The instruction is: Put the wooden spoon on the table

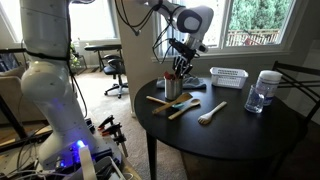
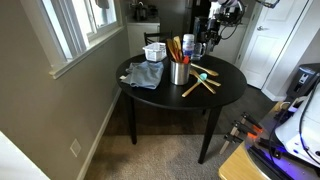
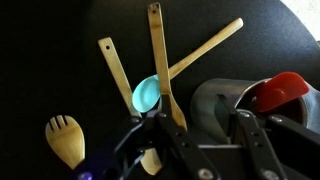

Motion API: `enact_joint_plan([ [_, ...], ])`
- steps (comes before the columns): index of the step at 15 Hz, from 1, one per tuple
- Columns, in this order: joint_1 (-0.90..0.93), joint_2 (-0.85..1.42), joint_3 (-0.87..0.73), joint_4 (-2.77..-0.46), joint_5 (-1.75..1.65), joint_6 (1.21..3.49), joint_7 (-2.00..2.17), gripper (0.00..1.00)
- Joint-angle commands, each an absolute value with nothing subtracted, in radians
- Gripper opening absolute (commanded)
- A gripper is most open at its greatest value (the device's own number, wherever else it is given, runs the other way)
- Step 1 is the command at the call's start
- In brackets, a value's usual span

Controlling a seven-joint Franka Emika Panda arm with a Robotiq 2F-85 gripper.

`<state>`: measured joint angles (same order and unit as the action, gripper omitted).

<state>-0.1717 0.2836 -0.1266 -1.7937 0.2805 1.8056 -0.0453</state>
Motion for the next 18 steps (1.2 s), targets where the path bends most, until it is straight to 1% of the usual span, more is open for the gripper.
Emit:
enact_joint_plan([
  [1,-0.170,0.286,-0.126,-1.779,0.264,1.785,-0.009,0.80],
  [3,-0.164,0.280,-0.121,-1.779,0.262,1.787,-0.014,0.93],
  [4,-0.158,0.274,-0.117,-1.778,0.258,1.788,-0.018,0.98],
  [5,-0.153,0.271,-0.113,-1.773,0.252,1.783,-0.018,1.00],
  [6,-0.167,0.284,-0.116,-1.780,0.275,1.802,-0.038,1.00],
  [7,-0.165,0.284,-0.114,-1.777,0.274,1.802,-0.038,0.94],
  [8,-0.164,0.285,-0.113,-1.777,0.274,1.803,-0.038,1.00],
  [18,-0.167,0.288,-0.115,-1.777,0.274,1.803,-0.038,1.00],
])
